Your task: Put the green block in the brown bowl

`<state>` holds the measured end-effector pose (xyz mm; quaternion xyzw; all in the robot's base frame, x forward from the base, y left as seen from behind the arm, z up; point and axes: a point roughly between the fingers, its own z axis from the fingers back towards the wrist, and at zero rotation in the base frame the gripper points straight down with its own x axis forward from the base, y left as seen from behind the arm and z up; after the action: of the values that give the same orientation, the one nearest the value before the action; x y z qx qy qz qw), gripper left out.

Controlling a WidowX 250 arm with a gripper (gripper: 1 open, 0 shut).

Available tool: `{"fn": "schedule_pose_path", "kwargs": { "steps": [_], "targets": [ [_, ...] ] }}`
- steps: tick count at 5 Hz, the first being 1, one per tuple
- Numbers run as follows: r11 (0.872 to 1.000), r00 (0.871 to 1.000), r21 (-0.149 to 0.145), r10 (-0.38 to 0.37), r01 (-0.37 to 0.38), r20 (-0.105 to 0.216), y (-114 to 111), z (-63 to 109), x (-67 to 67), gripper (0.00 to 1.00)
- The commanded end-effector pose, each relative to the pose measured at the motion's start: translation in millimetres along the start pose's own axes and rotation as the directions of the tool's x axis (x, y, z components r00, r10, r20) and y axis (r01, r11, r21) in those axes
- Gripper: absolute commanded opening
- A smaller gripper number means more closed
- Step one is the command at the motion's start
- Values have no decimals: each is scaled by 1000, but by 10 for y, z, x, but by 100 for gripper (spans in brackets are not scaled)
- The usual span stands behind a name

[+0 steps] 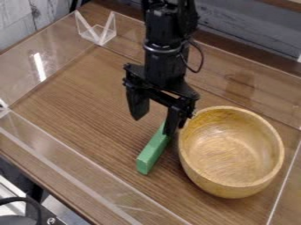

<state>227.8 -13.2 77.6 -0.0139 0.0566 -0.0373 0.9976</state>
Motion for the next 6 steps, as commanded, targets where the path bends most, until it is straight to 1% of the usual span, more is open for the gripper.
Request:
{"fn": "schedule_pose_path", "kwargs": {
  "steps": [1,5,6],
  "targets": [
    [1000,999,0,-26,26,41,-34,47,21,100],
    [999,999,-13,-37,37,28,-59,-155,-36,100],
    [999,999,-20,-44,44,30,-70,-185,-50,100]
  ]
}}
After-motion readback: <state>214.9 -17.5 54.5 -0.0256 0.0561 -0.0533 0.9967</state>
